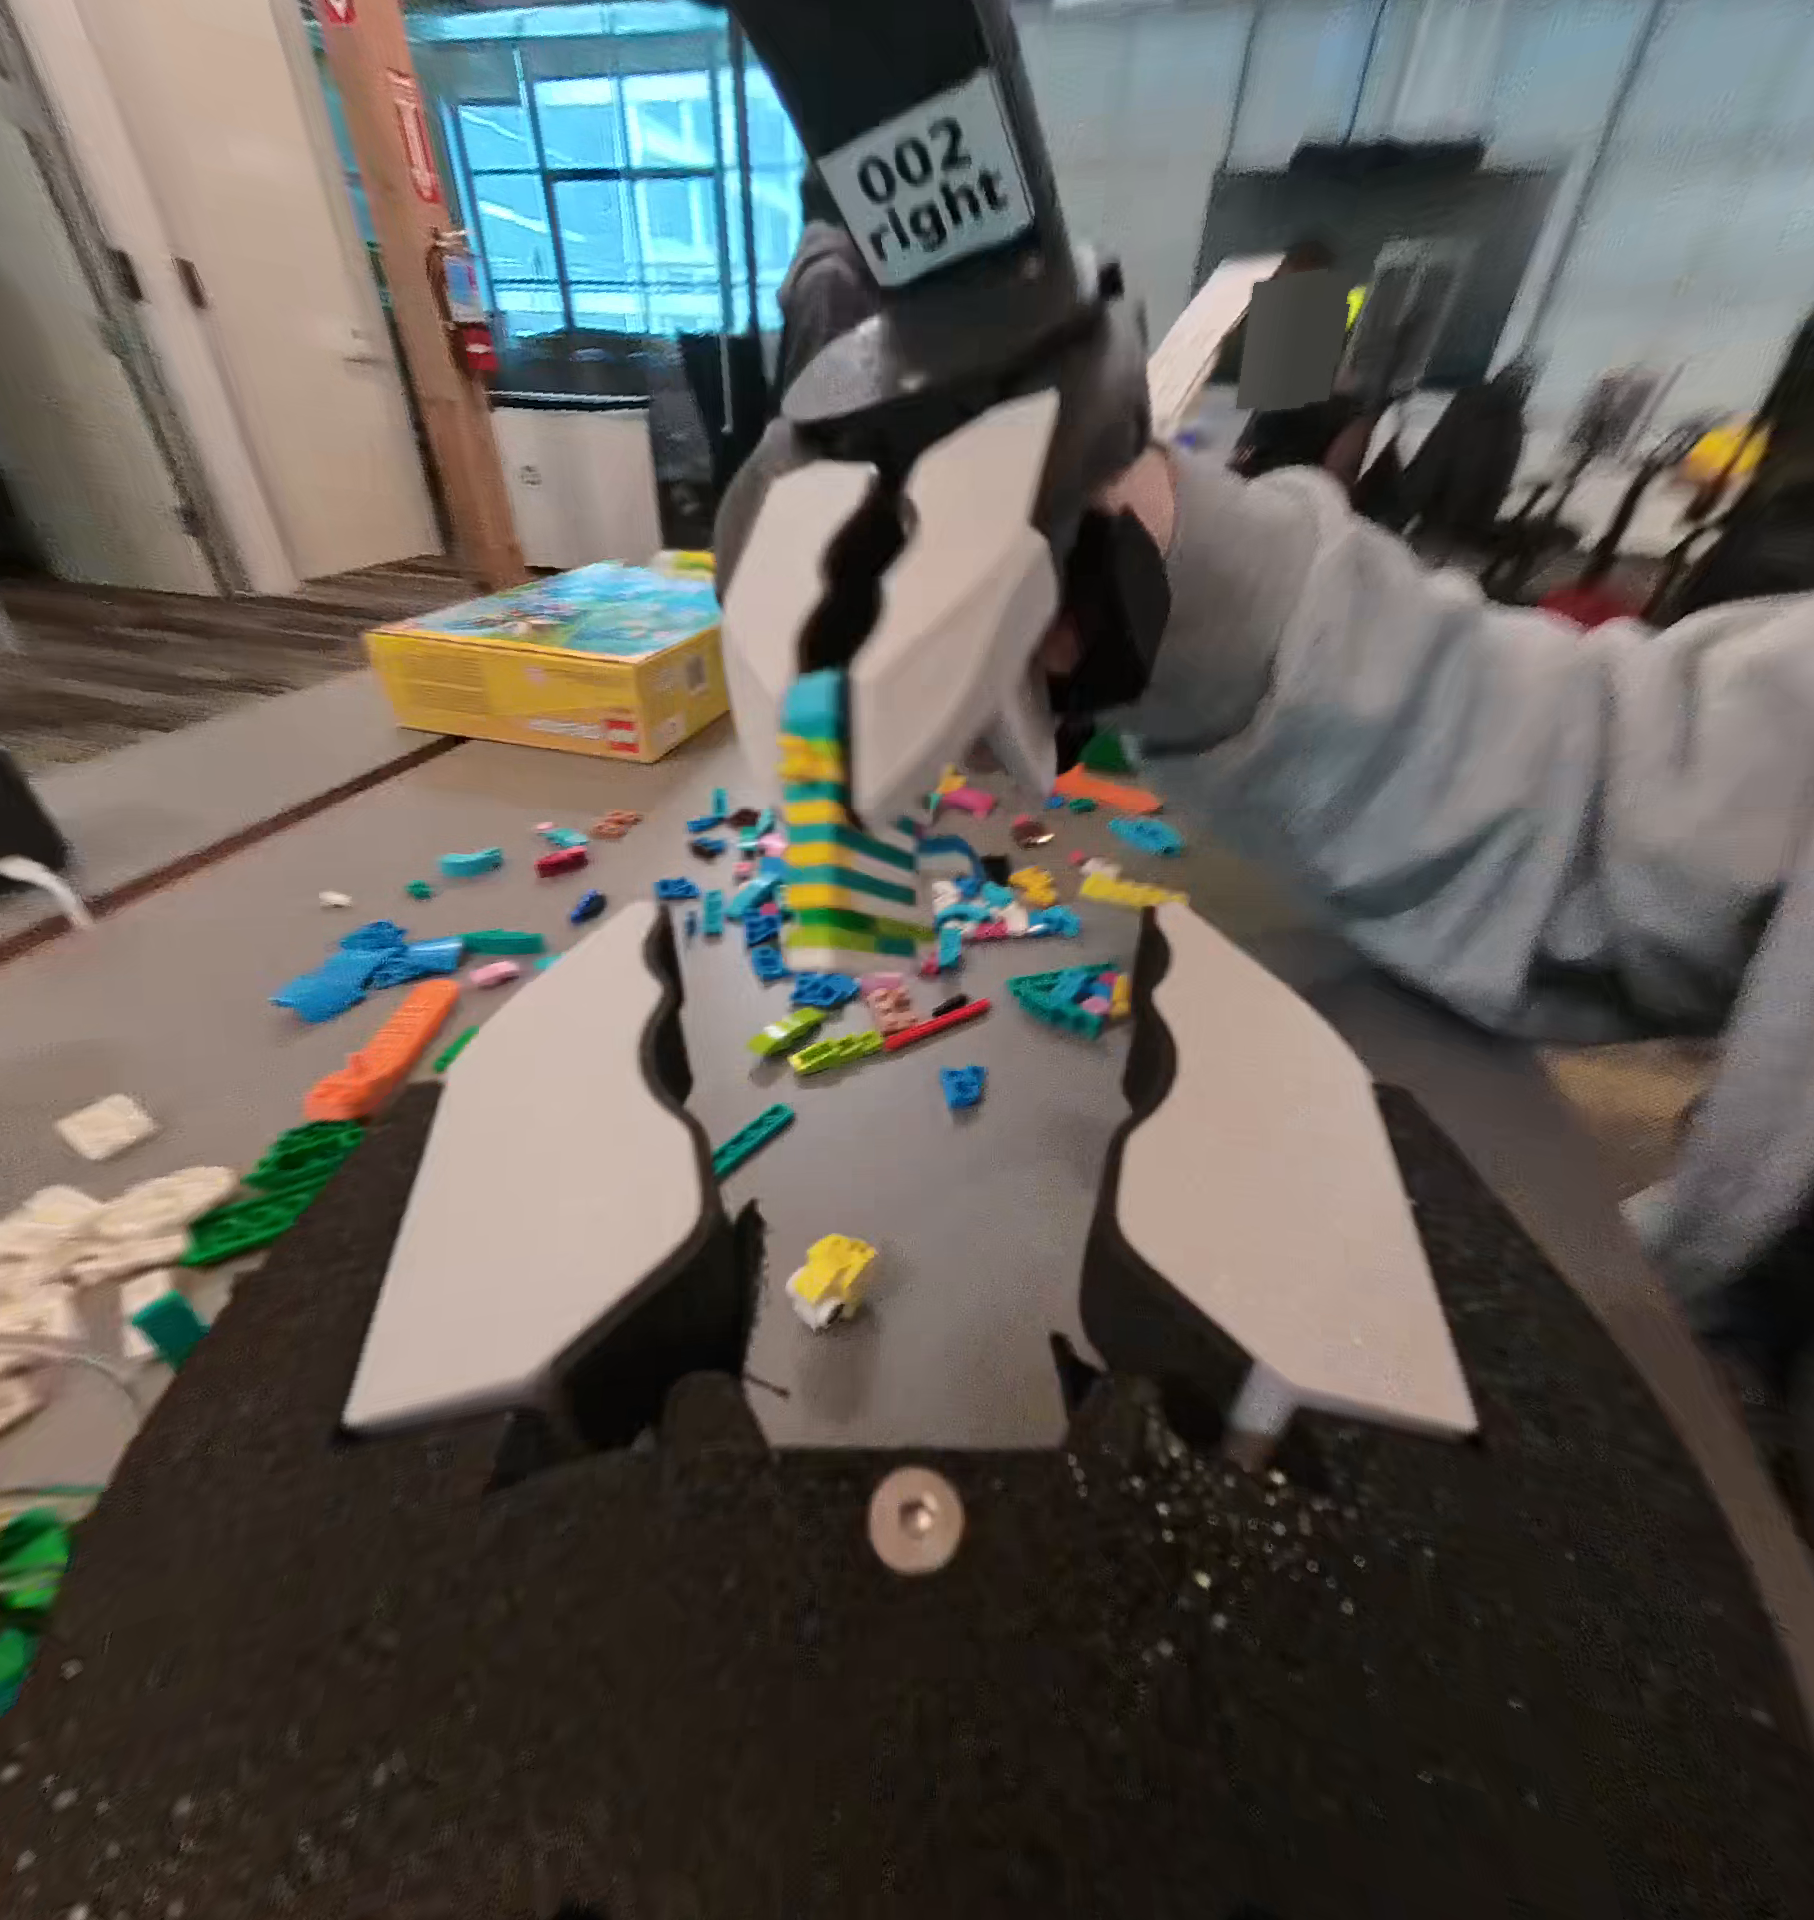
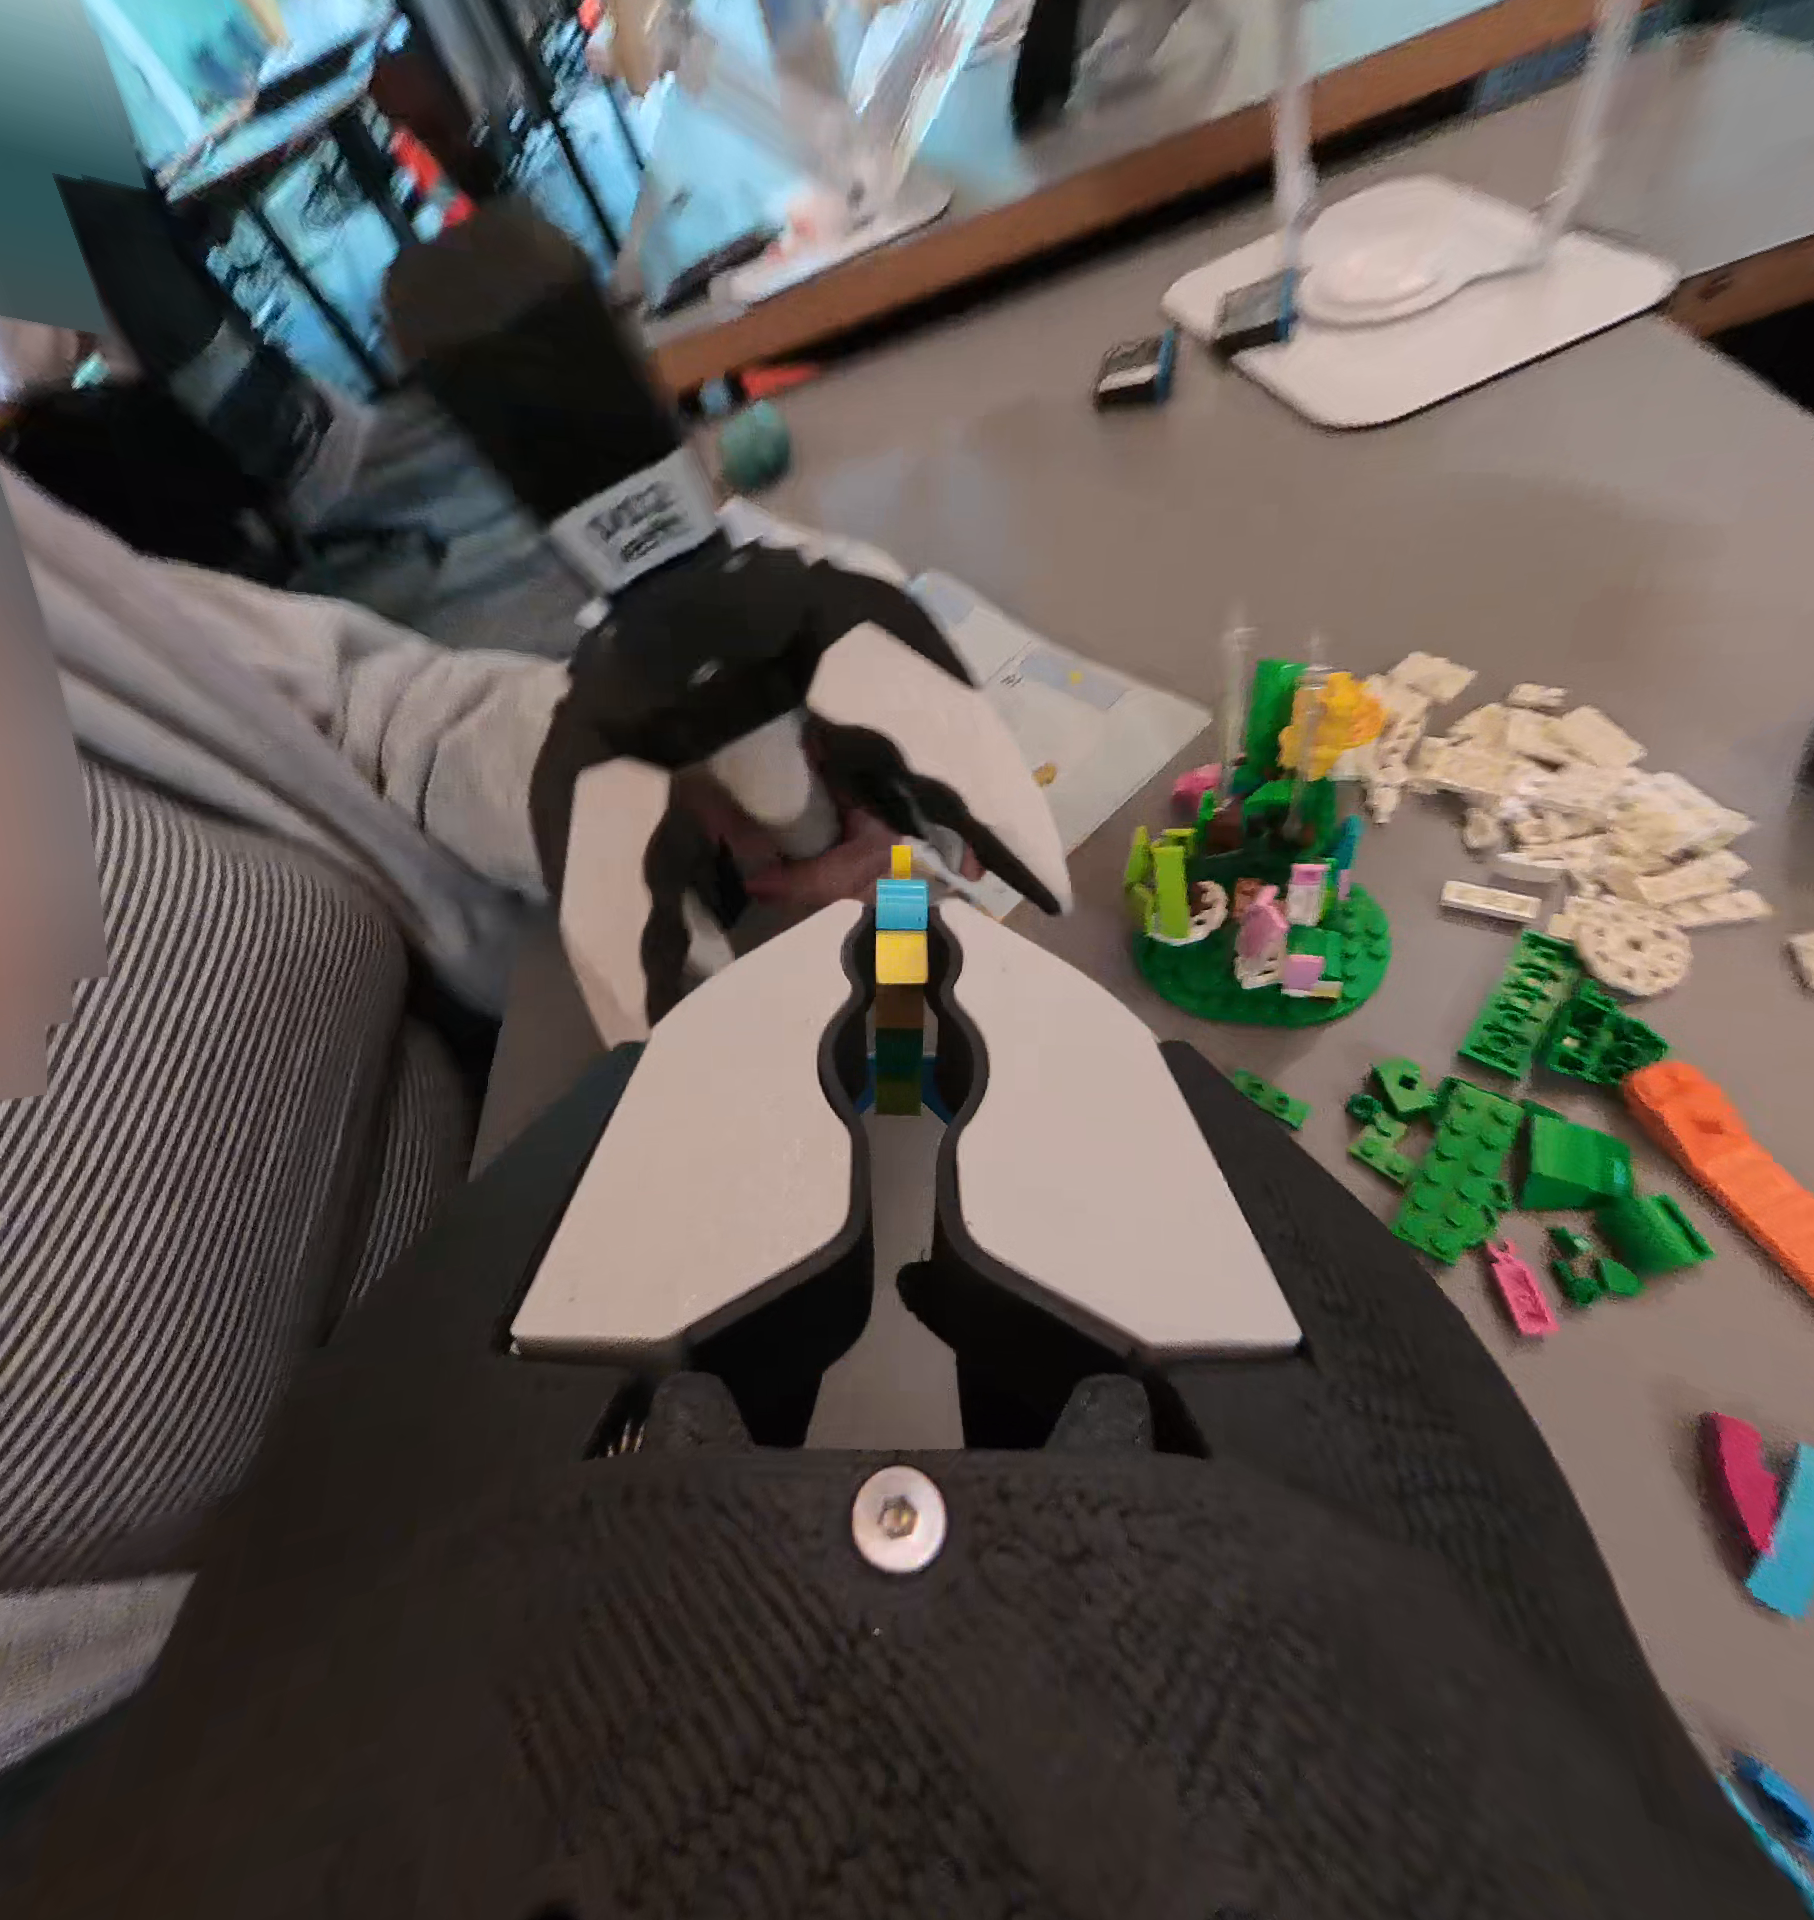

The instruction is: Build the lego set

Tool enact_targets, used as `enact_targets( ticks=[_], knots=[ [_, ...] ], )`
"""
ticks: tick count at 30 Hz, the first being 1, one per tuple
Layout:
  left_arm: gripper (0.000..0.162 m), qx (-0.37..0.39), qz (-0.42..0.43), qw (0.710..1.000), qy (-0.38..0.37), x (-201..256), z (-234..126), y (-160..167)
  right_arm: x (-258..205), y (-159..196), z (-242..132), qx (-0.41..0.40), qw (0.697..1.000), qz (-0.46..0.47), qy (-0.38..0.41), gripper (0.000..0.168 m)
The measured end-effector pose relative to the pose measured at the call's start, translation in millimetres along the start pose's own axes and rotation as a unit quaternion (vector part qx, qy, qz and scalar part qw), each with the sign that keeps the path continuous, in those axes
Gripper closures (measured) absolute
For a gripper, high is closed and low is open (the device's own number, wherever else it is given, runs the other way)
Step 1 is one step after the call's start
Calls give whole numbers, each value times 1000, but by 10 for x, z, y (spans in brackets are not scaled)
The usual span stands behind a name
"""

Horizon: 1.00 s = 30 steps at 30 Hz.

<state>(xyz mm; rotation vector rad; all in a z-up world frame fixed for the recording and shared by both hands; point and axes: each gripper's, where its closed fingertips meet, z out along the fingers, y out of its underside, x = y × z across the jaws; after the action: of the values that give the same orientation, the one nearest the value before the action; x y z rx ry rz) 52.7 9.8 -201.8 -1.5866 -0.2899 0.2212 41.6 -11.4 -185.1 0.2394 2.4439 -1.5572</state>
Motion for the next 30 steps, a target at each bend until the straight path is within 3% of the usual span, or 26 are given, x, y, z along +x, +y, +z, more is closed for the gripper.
enact_targets(
  ticks=[6,8,12,14,18,24,30],
  knots=[
    [142,17,-21,999,42,89,-25,-9,-182,23,79,-26,997,-55,-41,161],
    [151,35,-28,998,43,86,-35,-29,-209,32,101,-29,996,-62,-50,161],
    [154,54,-84,993,58,50,-34,-28,-156,6,73,-15,996,-91,-19,160],
    [154,62,-89,994,19,-114,-96,-43,-39,-77,-49,28,996,-86,24,144],
    [154,118,-105,985,-68,-507,-367,-197,202,21,-265,98,993,-11,70,151],
    [154,132,-98,981,-103,-643,-474,-233,339,842,217,-84,986,7,145,144],
    [154,101,-69,989,-87,-552,-388,-170,392,1054,469,-145,975,-14,167,140]
  ],
)
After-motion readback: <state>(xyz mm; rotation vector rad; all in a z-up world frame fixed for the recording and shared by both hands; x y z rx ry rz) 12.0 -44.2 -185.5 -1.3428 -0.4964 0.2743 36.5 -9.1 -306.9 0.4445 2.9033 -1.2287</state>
